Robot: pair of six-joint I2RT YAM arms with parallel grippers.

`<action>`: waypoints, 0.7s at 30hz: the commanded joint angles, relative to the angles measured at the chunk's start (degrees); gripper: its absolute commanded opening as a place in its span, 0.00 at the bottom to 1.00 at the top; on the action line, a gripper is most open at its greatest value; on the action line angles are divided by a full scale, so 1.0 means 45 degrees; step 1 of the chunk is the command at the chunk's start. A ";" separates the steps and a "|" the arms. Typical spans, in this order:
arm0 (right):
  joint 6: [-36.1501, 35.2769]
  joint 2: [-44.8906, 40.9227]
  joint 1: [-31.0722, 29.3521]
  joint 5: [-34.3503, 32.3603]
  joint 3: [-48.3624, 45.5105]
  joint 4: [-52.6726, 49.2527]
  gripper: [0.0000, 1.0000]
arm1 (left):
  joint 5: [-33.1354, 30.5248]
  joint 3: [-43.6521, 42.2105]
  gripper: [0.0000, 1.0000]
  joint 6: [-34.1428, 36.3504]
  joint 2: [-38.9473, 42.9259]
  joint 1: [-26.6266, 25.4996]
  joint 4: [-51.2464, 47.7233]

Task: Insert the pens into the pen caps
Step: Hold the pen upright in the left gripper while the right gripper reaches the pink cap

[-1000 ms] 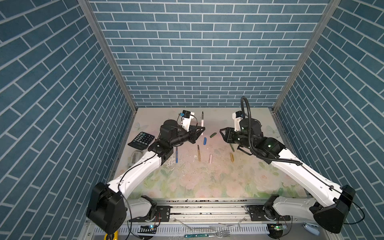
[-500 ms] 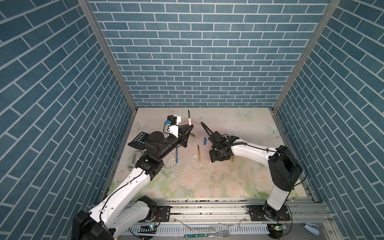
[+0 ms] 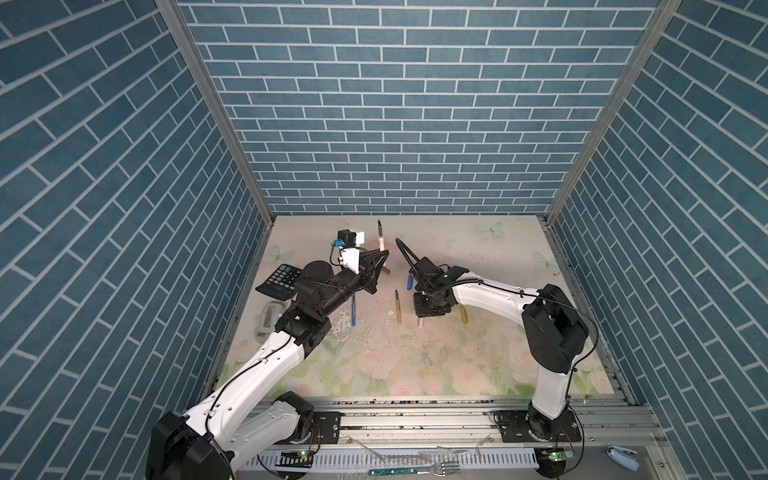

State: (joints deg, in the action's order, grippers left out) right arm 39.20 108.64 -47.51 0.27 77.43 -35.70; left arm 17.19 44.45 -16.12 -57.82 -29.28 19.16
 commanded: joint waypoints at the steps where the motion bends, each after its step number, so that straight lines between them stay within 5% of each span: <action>1: 0.1247 0.0325 0.0042 -0.0055 0.0306 -0.0369 0.37 | 0.0081 0.0286 0.00 -0.0095 0.0105 -0.0037 0.0044; 21: 0.2323 0.1052 0.0087 0.0038 0.0352 0.0190 0.34 | 0.0223 0.0325 0.00 -0.0247 0.0096 -0.0038 0.0074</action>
State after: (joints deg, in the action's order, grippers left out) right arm 46.76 112.29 -47.33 0.69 77.43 -34.87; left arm 17.65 44.45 -17.15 -57.82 -29.28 19.14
